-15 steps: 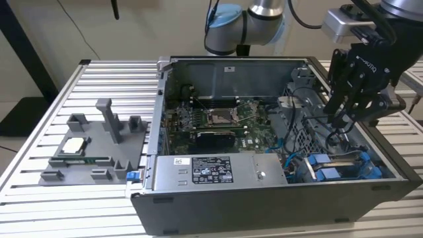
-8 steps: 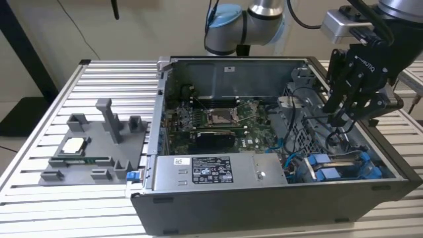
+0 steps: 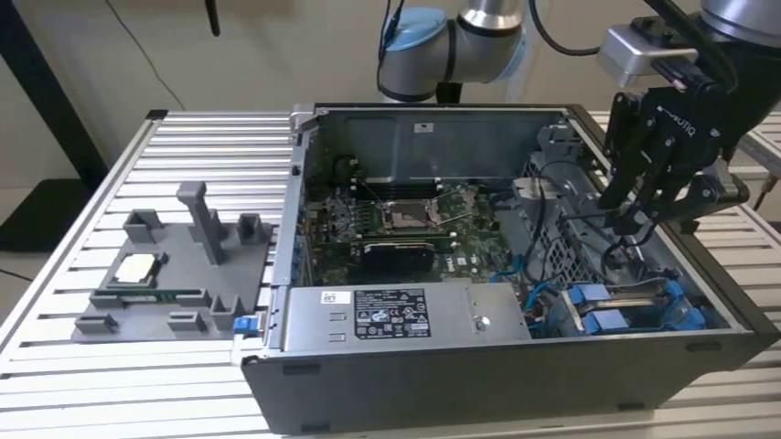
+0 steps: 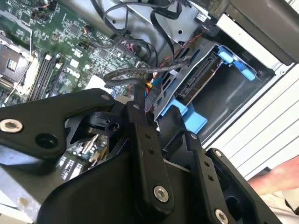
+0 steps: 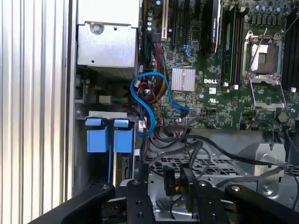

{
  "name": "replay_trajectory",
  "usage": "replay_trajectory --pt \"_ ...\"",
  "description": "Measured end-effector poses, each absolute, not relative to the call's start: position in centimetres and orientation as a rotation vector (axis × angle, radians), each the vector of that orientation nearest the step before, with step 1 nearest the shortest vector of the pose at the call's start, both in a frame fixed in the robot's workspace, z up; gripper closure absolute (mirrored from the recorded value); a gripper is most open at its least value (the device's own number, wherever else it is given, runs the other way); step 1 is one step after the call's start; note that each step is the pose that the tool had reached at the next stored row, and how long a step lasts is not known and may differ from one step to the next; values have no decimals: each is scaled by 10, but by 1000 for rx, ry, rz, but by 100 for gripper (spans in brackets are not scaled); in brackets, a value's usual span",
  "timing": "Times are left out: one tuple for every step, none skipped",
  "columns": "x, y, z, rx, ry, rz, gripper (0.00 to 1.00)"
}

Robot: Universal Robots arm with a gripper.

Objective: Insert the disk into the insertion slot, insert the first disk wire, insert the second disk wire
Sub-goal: 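Insert the first disk wire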

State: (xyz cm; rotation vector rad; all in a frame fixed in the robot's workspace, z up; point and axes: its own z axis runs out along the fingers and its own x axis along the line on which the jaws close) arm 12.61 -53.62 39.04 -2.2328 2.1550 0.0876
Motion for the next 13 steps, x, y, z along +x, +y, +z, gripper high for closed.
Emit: replay_trajectory --pt "127 -536 390 -2235 2149 91 60" --pt "128 -536 390 -2236 2143 96 60" --pt "128 -536 390 -2234 2137 103 60" --pt "128 -536 390 -2229 2131 112 60" --pt "128 -536 390 -2223 2124 124 60" --pt "128 -536 389 -2216 2117 135 60" --pt "128 -536 389 -2210 2112 143 60" --pt "128 -536 388 -2208 2109 146 60" --pt "128 -536 388 -2208 2109 146 62" --pt "128 -536 388 -2208 2109 146 68" --pt "129 -536 388 -2208 2109 146 68" --pt "129 -536 388 -2208 2109 146 68" --pt "129 -536 388 -2208 2109 146 75"
